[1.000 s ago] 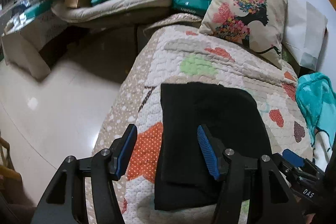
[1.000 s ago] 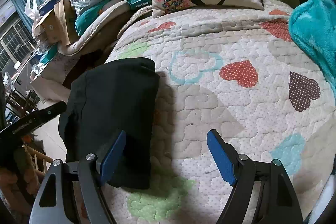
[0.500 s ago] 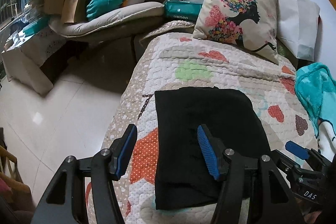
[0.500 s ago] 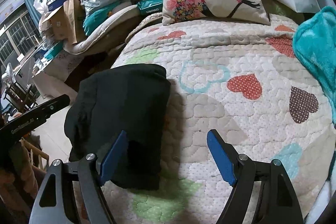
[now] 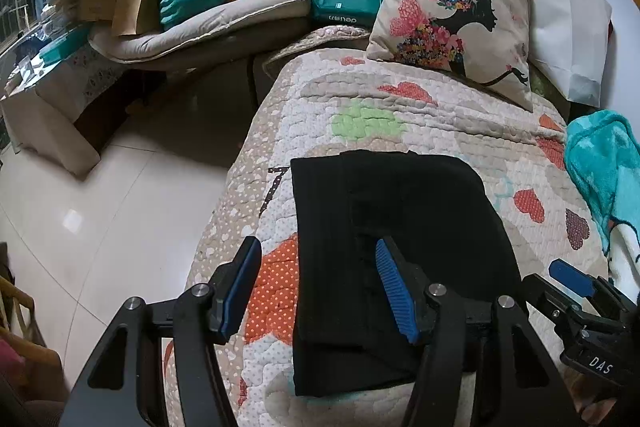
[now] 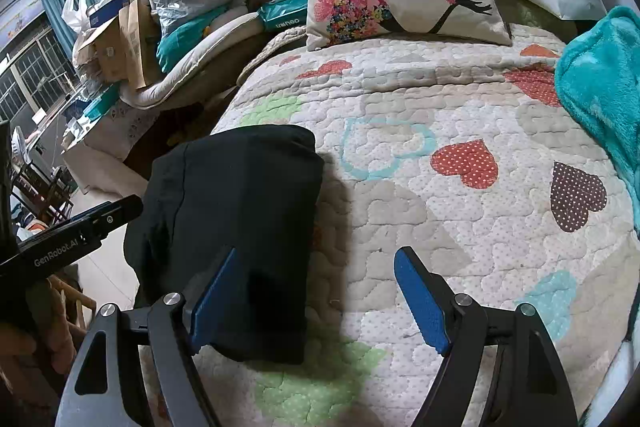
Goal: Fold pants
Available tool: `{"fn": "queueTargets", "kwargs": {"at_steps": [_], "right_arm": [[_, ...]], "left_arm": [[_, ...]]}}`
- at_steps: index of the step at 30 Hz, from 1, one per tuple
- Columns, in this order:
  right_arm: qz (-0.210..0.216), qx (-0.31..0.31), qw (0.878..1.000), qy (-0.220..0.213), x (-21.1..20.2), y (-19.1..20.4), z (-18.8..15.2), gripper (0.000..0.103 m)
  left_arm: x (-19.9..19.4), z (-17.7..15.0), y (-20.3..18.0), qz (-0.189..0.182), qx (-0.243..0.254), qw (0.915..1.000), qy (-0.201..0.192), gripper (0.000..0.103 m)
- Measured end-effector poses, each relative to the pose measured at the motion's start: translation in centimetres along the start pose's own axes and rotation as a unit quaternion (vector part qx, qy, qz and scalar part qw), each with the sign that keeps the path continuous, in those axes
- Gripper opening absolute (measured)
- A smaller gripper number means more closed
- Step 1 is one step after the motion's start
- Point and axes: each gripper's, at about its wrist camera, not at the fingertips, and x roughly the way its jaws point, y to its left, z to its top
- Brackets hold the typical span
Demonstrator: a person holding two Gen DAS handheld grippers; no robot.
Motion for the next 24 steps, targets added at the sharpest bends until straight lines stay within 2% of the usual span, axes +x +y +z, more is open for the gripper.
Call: {"fn": "queueTargets", "kwargs": {"at_steps": [24], "right_arm": [[0.000,0.000,1.000,0.000,0.01,0.01,-0.08,0.084]], "left_arm": [[0.51,-0.12,0.26,-0.005,-0.009,0.9999,0.011,0.059]]}}
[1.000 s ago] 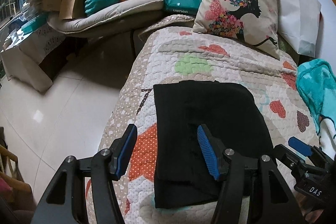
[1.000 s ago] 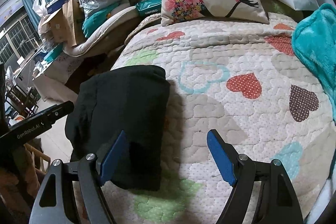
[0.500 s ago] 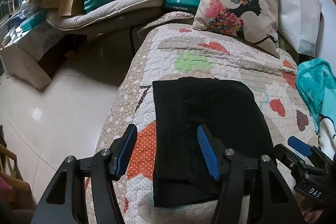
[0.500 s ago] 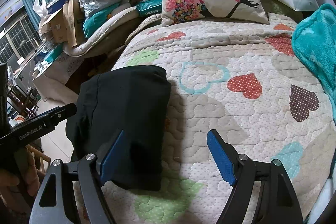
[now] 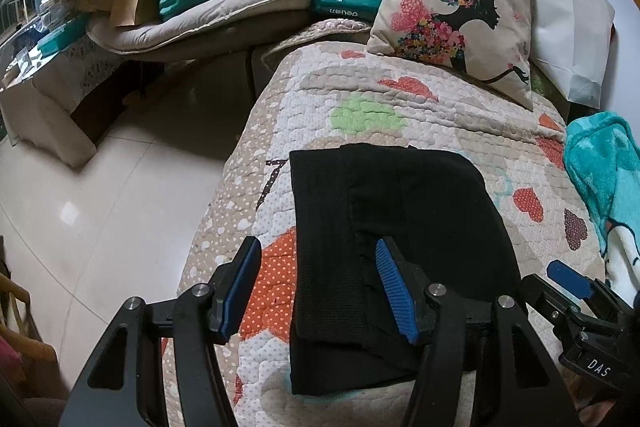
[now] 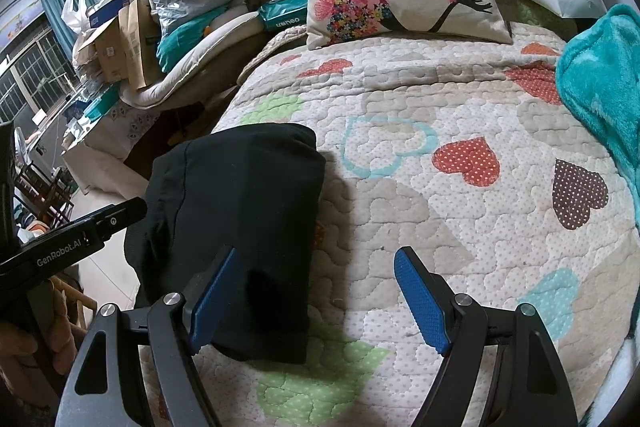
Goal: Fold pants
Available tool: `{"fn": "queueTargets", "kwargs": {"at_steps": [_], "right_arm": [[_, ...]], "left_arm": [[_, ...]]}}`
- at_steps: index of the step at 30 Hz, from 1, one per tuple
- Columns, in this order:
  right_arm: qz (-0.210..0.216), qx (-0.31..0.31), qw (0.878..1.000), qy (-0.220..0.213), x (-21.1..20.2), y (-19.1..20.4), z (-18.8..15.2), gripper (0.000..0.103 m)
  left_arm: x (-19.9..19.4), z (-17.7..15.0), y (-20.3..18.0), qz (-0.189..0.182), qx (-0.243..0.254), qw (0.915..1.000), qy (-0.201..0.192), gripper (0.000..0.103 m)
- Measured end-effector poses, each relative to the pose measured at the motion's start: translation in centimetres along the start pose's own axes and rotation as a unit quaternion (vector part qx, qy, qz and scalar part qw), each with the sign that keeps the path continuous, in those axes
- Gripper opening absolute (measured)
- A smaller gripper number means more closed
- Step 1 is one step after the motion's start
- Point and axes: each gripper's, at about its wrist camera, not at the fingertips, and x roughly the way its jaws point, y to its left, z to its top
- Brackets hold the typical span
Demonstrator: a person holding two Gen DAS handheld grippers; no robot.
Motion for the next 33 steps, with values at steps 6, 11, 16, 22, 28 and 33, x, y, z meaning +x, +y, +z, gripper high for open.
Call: {"fn": "queueTargets", "kwargs": {"at_steps": [6,11,16,22,28,33], "right_arm": [[0.000,0.002,1.000,0.001,0.1,-0.1,-0.1,0.084],[-0.001,0.005,1.000,0.001,0.1,-0.1,-0.1,0.084],[-0.002,0.006,1.000,0.003,0.1,-0.1,-0.1,0.084],[-0.003,0.007,1.000,0.003,0.2,0.0,-0.3,0.084],[-0.004,0.007,1.000,0.003,0.2,0.1,-0.2,0.084],[-0.001,0.007,1.000,0.004,0.2,0.0,-0.2,0.084]], "left_arm": [[0.3,0.0,0.2,-0.003,-0.005,1.0000,0.007,0.059],[0.3,-0.1,0.1,-0.004,-0.005,0.9999,0.010,0.059],[0.3,-0.1,0.0,-0.004,-0.004,0.9999,0.009,0.059],[0.3,0.0,0.0,-0.007,-0.008,0.9999,0.008,0.059],[-0.5,1.1,2.5,-0.016,-0.058,0.9981,-0.014,0.059],[0.5,1.3,3.9,-0.033,-0.092,0.9952,0.011,0.059]]}}
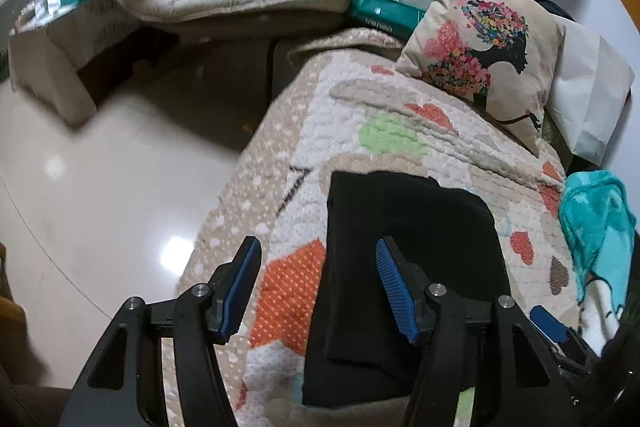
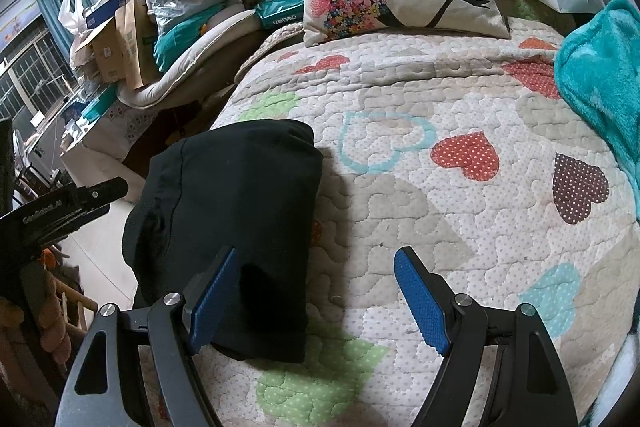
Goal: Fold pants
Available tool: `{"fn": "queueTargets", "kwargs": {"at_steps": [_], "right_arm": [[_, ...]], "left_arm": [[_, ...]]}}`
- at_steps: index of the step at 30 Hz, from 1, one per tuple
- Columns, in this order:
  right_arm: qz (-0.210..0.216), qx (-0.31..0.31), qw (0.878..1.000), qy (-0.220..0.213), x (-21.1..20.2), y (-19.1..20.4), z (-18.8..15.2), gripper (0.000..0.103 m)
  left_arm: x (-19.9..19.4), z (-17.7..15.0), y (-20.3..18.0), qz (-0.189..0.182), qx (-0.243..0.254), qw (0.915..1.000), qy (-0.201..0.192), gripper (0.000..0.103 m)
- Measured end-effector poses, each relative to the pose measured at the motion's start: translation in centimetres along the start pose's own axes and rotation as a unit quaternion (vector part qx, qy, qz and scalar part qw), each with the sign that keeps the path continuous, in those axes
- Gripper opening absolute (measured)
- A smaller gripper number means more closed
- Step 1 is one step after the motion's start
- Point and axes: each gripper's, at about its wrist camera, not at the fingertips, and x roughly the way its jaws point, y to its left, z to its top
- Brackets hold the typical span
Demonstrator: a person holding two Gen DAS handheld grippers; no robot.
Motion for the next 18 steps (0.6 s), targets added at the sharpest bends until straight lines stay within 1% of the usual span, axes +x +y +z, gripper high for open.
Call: {"fn": "queueTargets", "kwargs": {"at_steps": [4,7,9,11,12,13,14,16,17,18], "right_arm": [[0.015,0.018,1.000,0.010,0.6,0.0,0.6,0.084],[0.042,0.042,0.998,0.022,1.6,-0.6,2.1,0.084],[0.061,0.061,0.996,0.035,2.7,-1.1,2.9,0.084],[0.076,0.078,0.993,0.047,3.8,-1.6,3.4,0.084],[0.084,0.088,0.991,0.054,4.5,-1.8,3.5,0.084],[0.097,0.101,0.988,0.063,5.4,-2.1,3.6,0.085],[0.107,0.109,0.986,0.068,5.9,-2.2,3.7,0.085],[0.129,0.128,0.980,0.079,7.0,-2.4,3.8,0.085],[0.138,0.136,0.977,0.083,7.4,-2.5,3.9,0.086],[0.147,0.144,0.975,0.086,7.8,-2.6,3.8,0.086]], "left_arm": [[1.5,-0.3,0.7,-0.037,-0.027,0.9982,0.038,0.059],[3.1,-0.6,1.3,-0.052,-0.049,0.9952,0.066,0.060],[4.0,-0.7,1.7,-0.065,-0.065,0.9924,0.081,0.066],[5.0,-0.9,2.2,-0.086,-0.088,0.9879,0.095,0.073],[5.8,-1.0,2.6,-0.109,-0.105,0.9821,0.111,0.073],[6.3,-1.1,2.8,-0.121,-0.115,0.9783,0.123,0.073],[7.1,-1.4,3.1,-0.138,-0.133,0.9720,0.137,0.076],[7.2,-1.7,3.4,-0.149,-0.144,0.9694,0.131,0.079],[7.2,-1.7,3.3,-0.153,-0.139,0.9698,0.129,0.081],[7.3,-1.7,2.9,-0.161,-0.129,0.9706,0.124,0.086]]}}
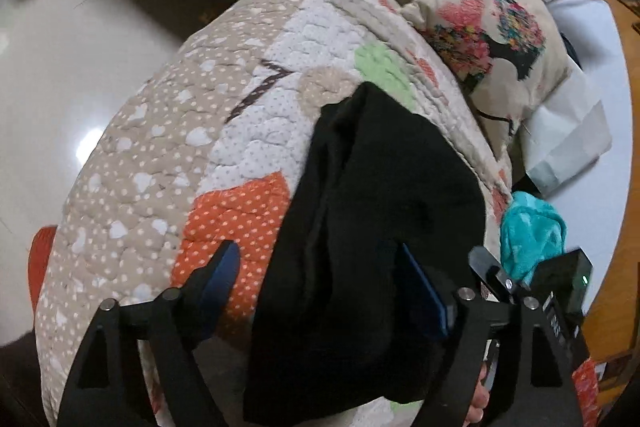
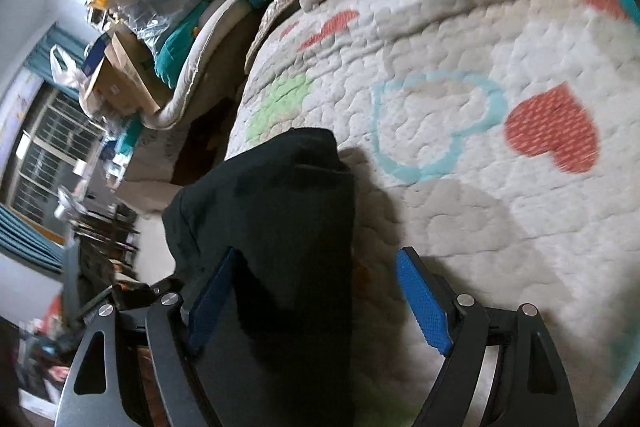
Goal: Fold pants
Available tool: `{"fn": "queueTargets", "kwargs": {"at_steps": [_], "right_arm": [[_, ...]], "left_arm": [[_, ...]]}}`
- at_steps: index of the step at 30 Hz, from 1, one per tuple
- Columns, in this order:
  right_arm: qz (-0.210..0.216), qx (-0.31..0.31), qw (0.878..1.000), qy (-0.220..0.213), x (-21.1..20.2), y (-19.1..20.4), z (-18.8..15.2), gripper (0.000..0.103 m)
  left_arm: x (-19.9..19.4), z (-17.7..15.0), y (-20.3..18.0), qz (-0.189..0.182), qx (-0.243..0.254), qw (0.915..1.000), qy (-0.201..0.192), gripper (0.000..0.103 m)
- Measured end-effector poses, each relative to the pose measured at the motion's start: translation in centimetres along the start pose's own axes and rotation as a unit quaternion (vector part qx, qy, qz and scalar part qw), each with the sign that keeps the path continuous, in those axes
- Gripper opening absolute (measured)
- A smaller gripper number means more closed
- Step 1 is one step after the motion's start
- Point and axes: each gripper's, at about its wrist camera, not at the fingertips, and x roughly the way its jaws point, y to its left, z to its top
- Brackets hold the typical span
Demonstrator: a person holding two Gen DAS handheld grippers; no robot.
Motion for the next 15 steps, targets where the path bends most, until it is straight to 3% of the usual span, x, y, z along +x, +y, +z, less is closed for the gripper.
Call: {"fn": "queueTargets", "kwargs": {"at_steps": [3,7,8,9,11,12,15], "right_arm": [[0.032,0.022,0.999,0.009,1.0,-0.5,0.1,0.086],[0.057,0.023,0.998,0.012,1.7,-0.3,0.3,0.086],[0.064,0.019,0.998,0.017,1.9,0.0,0.5,0.083],[0.075,0.016,0.997,0.025,2.3,0.2,0.4,0.073],[0.066,0.007,0.997,0.026,2.5,0.7,0.2,0.069],[0.065,0.003,0.998,0.025,2.5,0.8,0.2,0.063],[0.072,0.005,0.997,0.023,2.1,1.0,0.2,0.053]], "left_arm": [[0.7,-0.4,-1.1,0.000,0.037,0.9993,-0.006,0.099],[1.5,-1.6,-3.4,0.046,0.124,0.9911,-0.011,0.099],[1.4,-1.8,-3.7,0.046,0.132,0.9901,-0.010,0.084],[1.1,-2.0,-4.0,0.037,0.138,0.9897,-0.004,0.075],[0.3,-2.3,-4.4,0.028,0.143,0.9893,-0.002,0.051],[0.0,-2.4,-4.4,0.029,0.145,0.9891,-0.003,0.045],[-0.7,-2.4,-4.1,0.010,0.130,0.9915,-0.001,0.042]]}}
